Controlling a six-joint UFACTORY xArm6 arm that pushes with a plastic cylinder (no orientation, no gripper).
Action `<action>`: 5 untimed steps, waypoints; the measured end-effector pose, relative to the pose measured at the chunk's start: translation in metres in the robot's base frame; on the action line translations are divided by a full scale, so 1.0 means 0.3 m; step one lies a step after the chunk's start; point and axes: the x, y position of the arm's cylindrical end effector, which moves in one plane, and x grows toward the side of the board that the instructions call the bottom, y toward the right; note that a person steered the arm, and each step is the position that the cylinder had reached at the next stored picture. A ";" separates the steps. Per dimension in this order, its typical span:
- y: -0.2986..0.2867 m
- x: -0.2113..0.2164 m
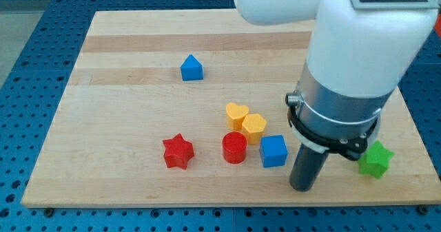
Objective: Push the blue cube top left to the red circle
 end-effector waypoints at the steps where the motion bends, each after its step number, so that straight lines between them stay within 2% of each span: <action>1: -0.023 -0.049; 5: -0.079 -0.144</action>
